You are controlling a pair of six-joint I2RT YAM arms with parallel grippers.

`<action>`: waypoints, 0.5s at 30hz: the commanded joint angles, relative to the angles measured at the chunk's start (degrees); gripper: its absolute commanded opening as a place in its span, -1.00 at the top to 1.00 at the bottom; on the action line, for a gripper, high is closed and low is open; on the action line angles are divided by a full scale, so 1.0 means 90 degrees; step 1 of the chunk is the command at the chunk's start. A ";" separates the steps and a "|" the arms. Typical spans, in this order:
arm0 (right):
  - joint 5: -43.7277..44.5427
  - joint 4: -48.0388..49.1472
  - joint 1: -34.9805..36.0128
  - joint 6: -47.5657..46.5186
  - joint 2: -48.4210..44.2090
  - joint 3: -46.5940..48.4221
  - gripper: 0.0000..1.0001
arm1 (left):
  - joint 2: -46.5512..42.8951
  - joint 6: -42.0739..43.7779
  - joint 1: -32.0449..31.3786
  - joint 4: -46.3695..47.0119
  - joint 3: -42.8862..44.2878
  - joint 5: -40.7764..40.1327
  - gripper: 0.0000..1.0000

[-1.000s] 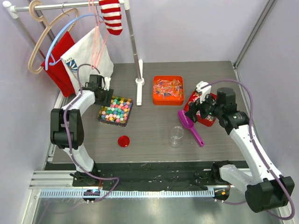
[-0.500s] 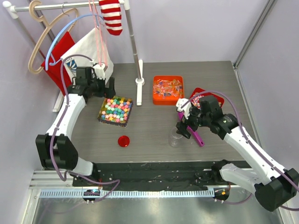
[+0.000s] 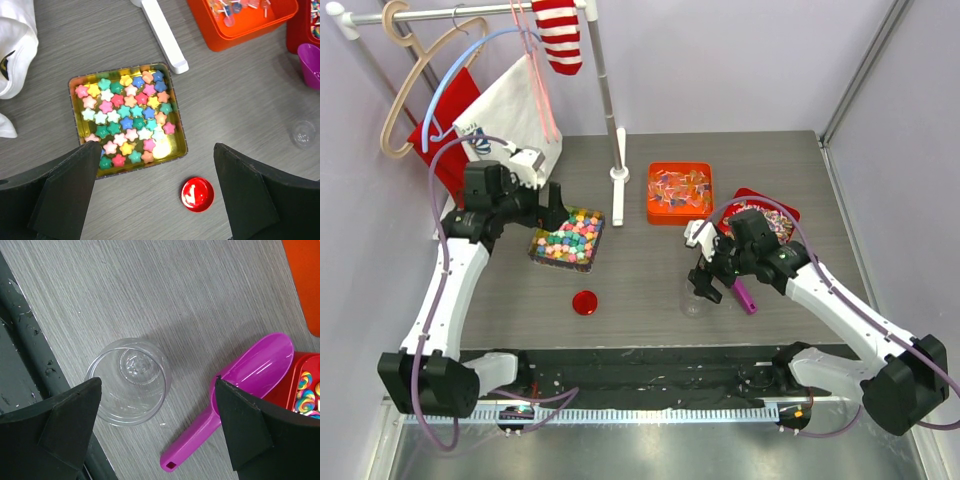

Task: Pack the candies
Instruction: Move the packing bottle to the center of the board.

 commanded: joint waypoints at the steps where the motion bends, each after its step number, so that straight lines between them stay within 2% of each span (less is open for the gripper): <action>1: 0.0015 0.0234 0.0048 0.0042 -0.0016 -0.0017 -1.00 | -0.0317 -0.0026 -0.0006 0.0034 -0.0202 0.0273 -0.99; 4: -0.0054 0.0205 0.0058 0.0052 0.0013 0.0013 -0.99 | -0.0366 -0.0026 -0.0006 0.0053 -0.0271 0.0283 -1.00; 8: 0.0326 0.0595 0.0058 0.0256 -0.0201 -0.0094 -0.98 | -0.0356 -0.0046 -0.0006 0.0132 -0.0368 0.0342 -1.00; 10: 0.0366 0.0644 0.0058 0.0276 -0.0192 -0.0104 -0.91 | -0.0366 -0.0055 -0.0006 0.0151 -0.0388 0.0342 -1.00; 12: 0.0366 0.0644 0.0048 0.0306 -0.0085 -0.0095 -0.75 | -0.0385 -0.0046 -0.0006 0.0190 -0.0437 0.0352 -1.00; 15: 0.0395 0.0673 0.0058 0.0335 0.0013 -0.0066 -0.66 | -0.0424 -0.0046 -0.0006 0.0219 -0.0486 0.0342 -1.00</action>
